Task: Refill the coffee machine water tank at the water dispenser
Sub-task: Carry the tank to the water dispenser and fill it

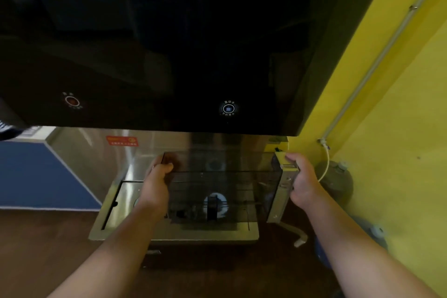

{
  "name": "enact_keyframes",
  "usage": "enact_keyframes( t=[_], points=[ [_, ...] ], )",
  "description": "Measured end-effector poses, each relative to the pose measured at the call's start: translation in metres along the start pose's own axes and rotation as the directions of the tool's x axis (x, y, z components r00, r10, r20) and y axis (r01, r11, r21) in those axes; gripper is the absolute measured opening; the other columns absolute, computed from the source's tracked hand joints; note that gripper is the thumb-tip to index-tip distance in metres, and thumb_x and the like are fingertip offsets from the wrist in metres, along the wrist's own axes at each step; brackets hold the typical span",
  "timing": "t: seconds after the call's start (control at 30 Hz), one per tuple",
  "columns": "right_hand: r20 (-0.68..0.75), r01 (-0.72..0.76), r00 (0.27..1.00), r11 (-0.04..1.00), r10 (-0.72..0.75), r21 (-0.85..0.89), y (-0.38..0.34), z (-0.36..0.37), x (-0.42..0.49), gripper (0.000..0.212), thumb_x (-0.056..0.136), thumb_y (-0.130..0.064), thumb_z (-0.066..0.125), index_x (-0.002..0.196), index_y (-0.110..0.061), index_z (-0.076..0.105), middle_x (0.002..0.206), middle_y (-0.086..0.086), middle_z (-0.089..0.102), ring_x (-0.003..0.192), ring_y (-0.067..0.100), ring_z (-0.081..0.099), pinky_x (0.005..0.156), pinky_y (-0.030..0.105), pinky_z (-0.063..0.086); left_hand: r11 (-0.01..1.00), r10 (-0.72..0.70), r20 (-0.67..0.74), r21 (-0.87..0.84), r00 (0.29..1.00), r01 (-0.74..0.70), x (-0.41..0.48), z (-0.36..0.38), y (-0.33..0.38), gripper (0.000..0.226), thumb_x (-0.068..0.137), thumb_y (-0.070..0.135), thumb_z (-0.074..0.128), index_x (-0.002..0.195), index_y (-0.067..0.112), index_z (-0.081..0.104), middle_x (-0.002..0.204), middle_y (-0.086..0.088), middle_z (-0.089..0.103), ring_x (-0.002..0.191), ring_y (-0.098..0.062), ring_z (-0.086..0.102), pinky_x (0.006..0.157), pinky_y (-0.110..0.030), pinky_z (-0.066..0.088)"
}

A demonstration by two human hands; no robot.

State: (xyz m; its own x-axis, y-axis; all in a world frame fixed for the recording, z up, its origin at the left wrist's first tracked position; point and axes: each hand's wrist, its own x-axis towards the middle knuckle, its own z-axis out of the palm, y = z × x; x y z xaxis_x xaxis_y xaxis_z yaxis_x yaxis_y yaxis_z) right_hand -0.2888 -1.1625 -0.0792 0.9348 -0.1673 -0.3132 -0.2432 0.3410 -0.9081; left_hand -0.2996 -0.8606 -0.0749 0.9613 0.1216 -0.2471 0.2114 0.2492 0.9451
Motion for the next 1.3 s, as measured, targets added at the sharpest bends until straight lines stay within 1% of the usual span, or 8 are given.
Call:
enact_keyframes(
  t=[0.3,0.47,0.7,0.83,0.9,1.13,1.23,1.3],
  points=[
    [0.112,0.076,0.991,0.997,-0.076,0.001,-0.003,-0.002,0.029,0.037,0.078,-0.048,0.053,0.073,-0.014,0.065,0.068,0.008,0.063,0.068,0.027,0.061,0.071,0.035,0.047,0.999,0.031,-0.085,-0.02,0.996,-0.033,0.007,0.02,0.008,0.024,0.103,0.022,0.044,0.121,0.012,0.056,0.098,-0.003,0.068,0.063,0.001,0.071,0.05,-0.012,0.053],
    [0.111,0.109,0.988,0.994,-0.109,0.005,-0.009,0.005,0.035,0.033,0.081,-0.045,0.051,0.076,-0.015,0.064,0.071,0.005,0.064,0.073,0.026,0.061,0.074,0.038,0.046,0.999,0.031,-0.126,0.013,0.992,-0.03,0.013,0.024,0.017,0.018,0.101,0.028,0.047,0.101,0.023,0.064,0.103,0.001,0.069,0.095,-0.012,0.065,0.089,-0.028,0.049],
    [0.043,0.108,0.993,0.994,-0.109,0.013,-0.023,0.015,0.038,0.026,0.084,-0.043,0.054,0.075,-0.018,0.06,0.066,0.002,0.066,0.066,0.022,0.064,0.071,0.036,0.048,0.997,0.07,-0.156,0.053,0.985,-0.062,0.029,0.026,0.025,0.017,0.099,0.03,0.049,0.1,0.025,0.064,0.119,-0.005,0.068,0.118,-0.023,0.059,0.108,-0.039,0.041],
    [0.038,0.123,0.992,0.992,-0.123,0.008,-0.016,0.011,0.042,0.042,0.067,-0.05,0.065,0.09,-0.015,0.062,0.077,0.008,0.066,0.076,0.028,0.065,0.076,0.044,0.05,0.994,0.1,-0.138,0.053,0.985,-0.094,0.041,0.025,0.02,0.021,0.1,0.029,0.048,0.112,0.02,0.062,0.12,-0.005,0.067,0.118,-0.022,0.059,0.107,-0.038,0.041],
    [0.057,0.129,0.99,0.991,-0.13,0.022,-0.013,0.008,0.044,0.032,0.074,-0.048,0.06,0.084,-0.017,0.061,0.072,0.005,0.067,0.07,0.025,0.066,0.07,0.038,0.052,0.992,0.114,-0.132,0.061,0.985,-0.107,0.044,0.025,0.019,0.026,0.1,0.03,0.047,0.117,0.017,0.061,0.121,-0.006,0.067,0.119,-0.023,0.058,0.108,-0.039,0.04],
    [0.021,0.159,0.987,0.985,-0.16,0.064,-0.019,0.012,0.042,0.021,0.085,-0.037,0.055,0.076,-0.018,0.058,0.064,0.002,0.065,0.063,0.022,0.064,0.065,0.032,0.049,0.996,0.092,-0.124,-0.009,0.988,-0.094,0.035,0.027,0.028,0.022,0.099,0.038,0.048,0.098,0.02,0.06,0.103,-0.003,0.065,0.112,-0.025,0.06,0.104,-0.04,0.042],
    [0.016,0.152,0.988,0.986,-0.153,0.066,-0.023,0.016,0.039,0.02,0.086,-0.033,0.054,0.076,-0.017,0.058,0.067,0.004,0.064,0.067,0.023,0.063,0.064,0.031,0.048,0.984,0.106,-0.346,-0.098,0.932,-0.149,0.003,0.015,0.022,0.028,0.097,0.04,0.048,0.096,0.013,0.057,0.088,-0.001,0.059,0.084,-0.015,0.057,0.08,-0.03,0.046],
    [0.003,0.126,0.992,0.99,-0.127,0.063,-0.024,0.018,0.038,0.021,0.087,-0.032,0.053,0.075,-0.016,0.058,0.07,0.005,0.064,0.072,0.025,0.062,0.068,0.033,0.047,0.957,0.279,-0.509,0.08,0.814,-0.278,-0.034,0.011,0.006,0.019,0.096,0.026,0.049,0.098,0.008,0.056,0.079,0.001,0.053,0.07,-0.008,0.05,0.067,-0.026,0.042]
  ],
)
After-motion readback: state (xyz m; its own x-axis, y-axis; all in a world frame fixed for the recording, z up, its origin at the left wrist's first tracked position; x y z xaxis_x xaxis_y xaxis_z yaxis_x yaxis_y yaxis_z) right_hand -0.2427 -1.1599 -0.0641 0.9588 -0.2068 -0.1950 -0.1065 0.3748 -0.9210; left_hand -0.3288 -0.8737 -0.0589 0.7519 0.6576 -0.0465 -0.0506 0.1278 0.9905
